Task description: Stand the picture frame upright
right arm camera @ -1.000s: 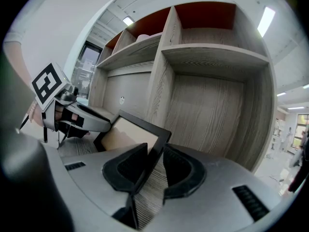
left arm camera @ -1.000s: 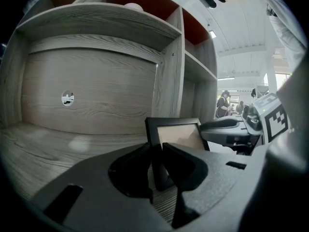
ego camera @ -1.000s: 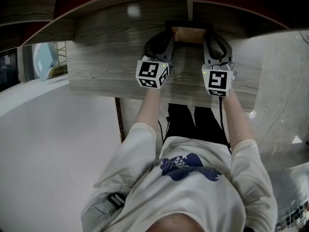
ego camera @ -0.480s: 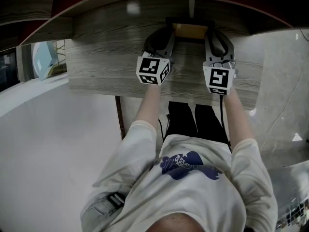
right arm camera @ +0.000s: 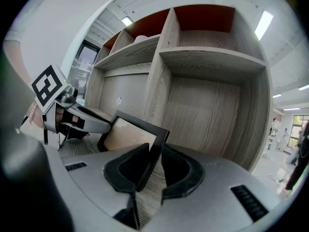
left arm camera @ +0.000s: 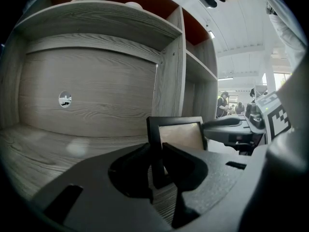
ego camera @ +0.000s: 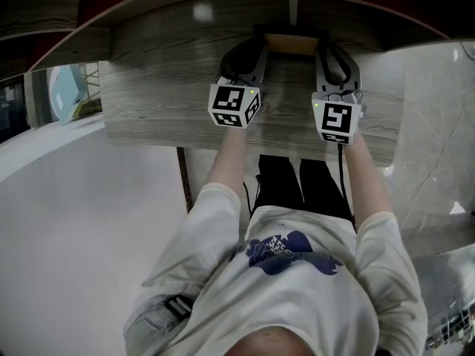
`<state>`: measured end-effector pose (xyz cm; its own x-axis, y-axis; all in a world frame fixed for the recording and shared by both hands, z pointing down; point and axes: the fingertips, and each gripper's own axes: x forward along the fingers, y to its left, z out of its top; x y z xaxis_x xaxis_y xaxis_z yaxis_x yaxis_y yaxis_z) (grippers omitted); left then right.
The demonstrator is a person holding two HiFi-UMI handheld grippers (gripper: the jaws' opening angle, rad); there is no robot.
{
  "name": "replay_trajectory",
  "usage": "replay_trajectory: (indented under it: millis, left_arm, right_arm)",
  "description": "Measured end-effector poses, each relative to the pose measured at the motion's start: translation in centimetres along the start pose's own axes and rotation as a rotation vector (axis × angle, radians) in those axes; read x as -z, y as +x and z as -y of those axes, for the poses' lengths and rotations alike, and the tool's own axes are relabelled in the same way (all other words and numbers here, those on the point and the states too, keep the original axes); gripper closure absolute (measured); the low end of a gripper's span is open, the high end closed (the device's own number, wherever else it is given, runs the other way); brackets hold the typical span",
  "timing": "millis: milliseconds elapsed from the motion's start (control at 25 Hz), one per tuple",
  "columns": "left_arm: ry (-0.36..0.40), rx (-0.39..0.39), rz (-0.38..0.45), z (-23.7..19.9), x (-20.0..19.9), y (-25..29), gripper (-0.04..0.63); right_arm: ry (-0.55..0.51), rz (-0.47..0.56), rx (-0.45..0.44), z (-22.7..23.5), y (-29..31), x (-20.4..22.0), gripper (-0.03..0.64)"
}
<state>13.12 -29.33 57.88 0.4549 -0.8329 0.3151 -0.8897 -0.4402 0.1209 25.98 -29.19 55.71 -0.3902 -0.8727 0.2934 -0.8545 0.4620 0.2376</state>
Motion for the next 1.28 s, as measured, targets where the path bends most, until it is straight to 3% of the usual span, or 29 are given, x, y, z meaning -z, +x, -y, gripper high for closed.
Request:
replay_trajectory:
  millis: [1280]
  left_arm:
    - [-0.001,0.003,0.001,-0.09,0.02,-0.24,0.509]
  right_arm:
    - [0.065,0.014,0.023,0.2,-0.33,-0.56,0.505]
